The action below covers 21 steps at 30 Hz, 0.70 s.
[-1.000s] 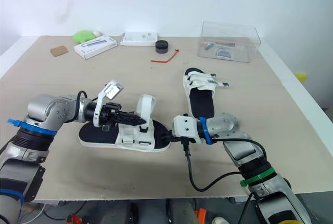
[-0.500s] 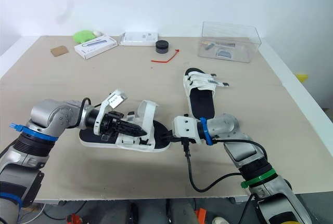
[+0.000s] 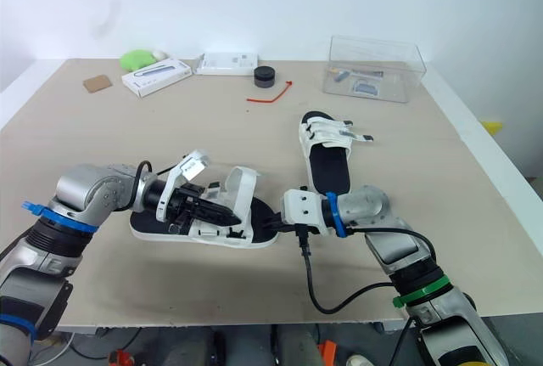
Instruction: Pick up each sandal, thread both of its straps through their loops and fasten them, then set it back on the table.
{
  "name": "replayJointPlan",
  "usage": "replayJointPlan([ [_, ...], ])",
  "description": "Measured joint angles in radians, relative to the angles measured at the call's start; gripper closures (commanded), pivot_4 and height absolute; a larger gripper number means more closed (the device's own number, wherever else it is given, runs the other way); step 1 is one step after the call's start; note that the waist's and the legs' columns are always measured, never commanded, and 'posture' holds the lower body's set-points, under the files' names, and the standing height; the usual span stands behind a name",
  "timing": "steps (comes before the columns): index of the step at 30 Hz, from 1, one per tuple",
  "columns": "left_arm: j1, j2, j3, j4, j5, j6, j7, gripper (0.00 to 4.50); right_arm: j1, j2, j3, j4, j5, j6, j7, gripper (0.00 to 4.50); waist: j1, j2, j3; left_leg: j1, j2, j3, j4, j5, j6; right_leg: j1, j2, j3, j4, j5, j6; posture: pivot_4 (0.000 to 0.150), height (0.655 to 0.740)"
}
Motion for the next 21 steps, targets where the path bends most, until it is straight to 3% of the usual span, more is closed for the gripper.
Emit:
replayJointPlan([
  [14, 0.004, -0.011, -0.063, 0.014, 0.121, -0.214, -0.02, 4.46, -0.001, -0.004, 0.0, 0.007, -0.007, 0.002, -0.001, 4.5, 0.001, 0.0, -0.002, 0.003, -0.001, 0.0, 0.0, 0.002, 0.002, 0.003, -0.001, 0.0, 0.0, -0.001, -0.002, 0.15, 0.74],
  [21, 0.009, 0.002, -0.069, -0.003, 0.129, -0.224, -0.061, 4.46, -0.004, -0.004, 0.002, 0.01, -0.006, -0.006, 0.0, 4.5, 0.001, 0.0, -0.002, 0.002, -0.001, 0.0, 0.0, 0.002, 0.003, 0.002, -0.001, 0.001, 0.0, -0.001, -0.002, 0.15, 0.74],
])
